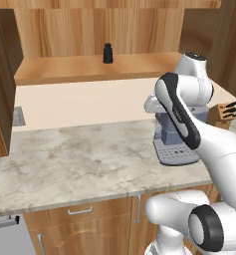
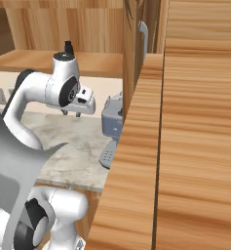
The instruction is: Retrieve the shaker from the cabinet and place it next the steak on a plate on the dining table.
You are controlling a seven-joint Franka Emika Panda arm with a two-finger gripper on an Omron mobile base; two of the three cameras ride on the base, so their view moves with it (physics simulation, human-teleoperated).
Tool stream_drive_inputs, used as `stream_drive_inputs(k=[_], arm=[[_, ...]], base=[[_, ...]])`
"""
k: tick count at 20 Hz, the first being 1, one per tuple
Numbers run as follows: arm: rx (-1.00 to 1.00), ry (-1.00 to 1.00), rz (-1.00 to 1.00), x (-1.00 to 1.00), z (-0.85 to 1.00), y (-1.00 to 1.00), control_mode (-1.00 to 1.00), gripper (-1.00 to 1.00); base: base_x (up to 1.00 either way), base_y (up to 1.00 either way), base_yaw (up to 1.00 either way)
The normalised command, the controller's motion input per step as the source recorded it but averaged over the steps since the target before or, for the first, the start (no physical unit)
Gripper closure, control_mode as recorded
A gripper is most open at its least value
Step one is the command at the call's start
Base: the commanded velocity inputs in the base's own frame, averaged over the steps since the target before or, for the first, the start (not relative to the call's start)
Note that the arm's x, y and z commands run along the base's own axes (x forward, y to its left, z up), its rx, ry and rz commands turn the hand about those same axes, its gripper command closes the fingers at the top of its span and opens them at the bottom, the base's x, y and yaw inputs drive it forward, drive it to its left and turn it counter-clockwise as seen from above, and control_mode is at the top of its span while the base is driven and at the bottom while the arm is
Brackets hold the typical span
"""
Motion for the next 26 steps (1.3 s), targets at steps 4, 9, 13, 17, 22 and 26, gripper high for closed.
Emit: stream_drive_inputs(k=[4,9,13,17,22,26], arm=[[-0.03,-0.14,0.00,-0.57,0.01,0.00,-1.00,-1.00],[-0.02,-0.35,-0.02,-0.62,0.26,0.02,-1.00,-1.00],[0.00,-0.26,0.00,-0.41,0.67,0.14,-1.00,-1.00],[-0.04,-0.26,0.00,-0.25,0.72,0.19,-1.00,-1.00],[-0.10,-0.22,0.00,0.00,0.54,0.30,-1.00,-1.00],[-0.03,-0.18,0.00,0.00,0.46,0.22,-1.00,-1.00]], base=[[0.00,0.00,0.00],[0.00,0.00,0.00],[0.00,0.00,0.00],[0.00,0.00,0.00],[0.00,0.00,0.00],[0.00,0.00,0.00]])
